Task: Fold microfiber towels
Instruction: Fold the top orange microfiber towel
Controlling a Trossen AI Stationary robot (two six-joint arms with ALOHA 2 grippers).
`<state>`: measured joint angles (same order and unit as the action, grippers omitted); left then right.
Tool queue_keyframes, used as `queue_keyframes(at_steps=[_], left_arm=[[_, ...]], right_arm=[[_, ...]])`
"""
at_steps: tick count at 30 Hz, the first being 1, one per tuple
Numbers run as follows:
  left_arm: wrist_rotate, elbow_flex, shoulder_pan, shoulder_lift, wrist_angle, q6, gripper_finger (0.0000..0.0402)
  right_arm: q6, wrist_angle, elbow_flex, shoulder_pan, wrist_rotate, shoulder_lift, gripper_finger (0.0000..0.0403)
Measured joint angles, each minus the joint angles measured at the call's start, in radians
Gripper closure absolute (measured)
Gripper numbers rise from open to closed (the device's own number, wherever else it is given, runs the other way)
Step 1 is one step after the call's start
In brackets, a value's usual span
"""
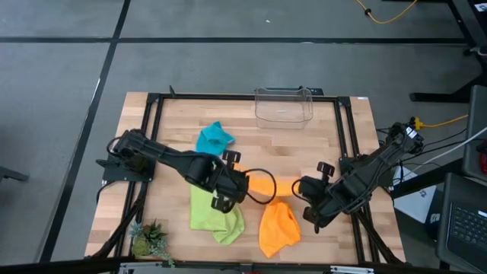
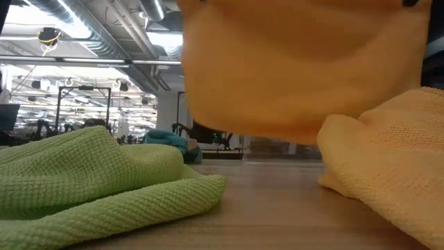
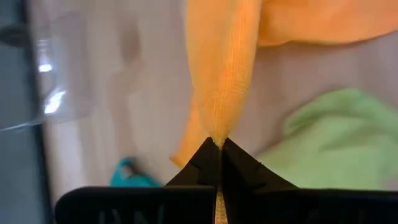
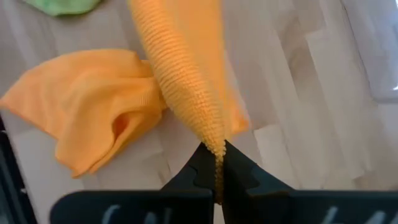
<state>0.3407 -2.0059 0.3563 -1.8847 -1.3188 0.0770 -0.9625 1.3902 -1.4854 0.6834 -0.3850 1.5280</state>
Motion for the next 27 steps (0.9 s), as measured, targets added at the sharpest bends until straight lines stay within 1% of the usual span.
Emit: queue_keyframes(at_steps=[3, 5, 7, 11, 13, 15, 18, 22, 24, 27], left_arm=[[-0.143, -0.034, -0.046, 0.004, 0.017, -0.050, 0.0401], [-0.242, -0.010, -0.110, 0.003, 0.038, -0.087, 0.0401], [-0.281, 0.049, -0.185, -0.009, 0.108, -0.116, 0.0401], [-0.332, 0.231, -0.332, -0.012, 0.250, -0.174, 0.0401], [-0.336, 0.327, -0.401, -0.012, 0.306, -0.185, 0.0401], [-0.328, 0.417, -0.465, -0.013, 0.344, -0.191, 0.0401], [-0.325, 0.516, -0.537, -0.013, 0.443, -0.220, 0.0401], [-0.318, 0.550, -0.587, -0.013, 0.527, -0.276, 0.0401], [-0.285, 0.551, -0.601, -0.013, 0.550, -0.314, 0.0401], [-0.222, 0.552, -0.614, -0.013, 0.567, -0.332, 0.0401]], right_arm=[[0.069, 0.000, -0.009, -0.016, -0.004, 0.000, 0.0400], [0.100, -0.006, 0.018, -0.056, -0.008, 0.000, 0.0401], [0.106, -0.004, 0.077, -0.112, -0.019, 0.000, 0.0401], [0.124, -0.043, 0.237, -0.222, -0.059, 0.000, 0.0401], [0.155, -0.104, 0.327, -0.280, -0.077, 0.000, 0.0401], [0.201, -0.206, 0.412, -0.343, -0.105, 0.000, 0.0401], [0.302, -0.358, 0.504, -0.428, -0.148, 0.000, 0.0401], [0.440, -0.504, 0.560, -0.537, -0.208, 0.000, 0.0401], [0.504, -0.555, 0.571, -0.585, -0.235, 0.000, 0.0401], [0.563, -0.597, 0.576, -0.647, -0.248, 0.000, 0.0401]])
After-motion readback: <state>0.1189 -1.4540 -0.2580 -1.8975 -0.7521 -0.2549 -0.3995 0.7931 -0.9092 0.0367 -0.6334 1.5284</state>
